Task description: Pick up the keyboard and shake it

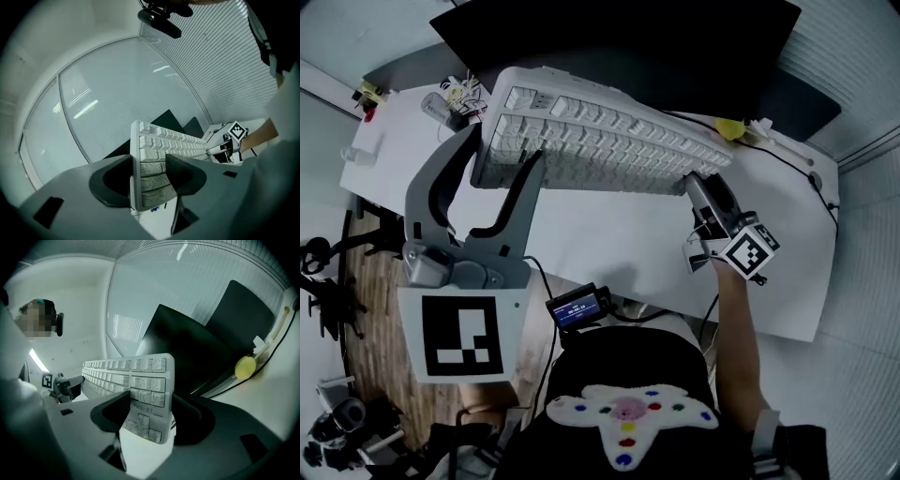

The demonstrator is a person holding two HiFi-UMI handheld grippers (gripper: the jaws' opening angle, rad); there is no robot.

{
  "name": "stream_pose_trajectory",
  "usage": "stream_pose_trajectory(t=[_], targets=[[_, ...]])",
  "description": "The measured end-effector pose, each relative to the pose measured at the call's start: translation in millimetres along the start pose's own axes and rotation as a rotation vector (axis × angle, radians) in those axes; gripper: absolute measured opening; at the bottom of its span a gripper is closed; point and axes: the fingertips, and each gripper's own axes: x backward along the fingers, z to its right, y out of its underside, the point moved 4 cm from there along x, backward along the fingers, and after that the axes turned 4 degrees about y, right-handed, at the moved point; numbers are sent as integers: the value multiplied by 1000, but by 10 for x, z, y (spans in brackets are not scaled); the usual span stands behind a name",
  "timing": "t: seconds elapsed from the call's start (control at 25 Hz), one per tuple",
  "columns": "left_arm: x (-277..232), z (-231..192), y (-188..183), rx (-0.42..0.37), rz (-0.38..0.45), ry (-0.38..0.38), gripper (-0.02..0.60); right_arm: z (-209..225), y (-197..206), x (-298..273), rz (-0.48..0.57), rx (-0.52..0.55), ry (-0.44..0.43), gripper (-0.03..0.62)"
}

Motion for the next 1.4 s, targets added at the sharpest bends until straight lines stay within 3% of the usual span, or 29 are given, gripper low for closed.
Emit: stream_pose_trajectory(t=[0.28,0.52,0.8,1.2,1.4], targets=[[173,45,-234,-156,-2,-55,242,-71,53,-155,49,-73,-86,278],[350,78,-497,-239,5,-106,241,-210,13,-285,69,-107,-169,278],[272,249,-672,-334,-24,-152,241,-87,114,-444,86,-198,-247,278],[215,304,-650,-356,-43,-158,242,-49,220,-516,68,-227,-280,278],[201,292,-603,-327,-23,-139,242,-12,228,-419,54,-226,-239,278]])
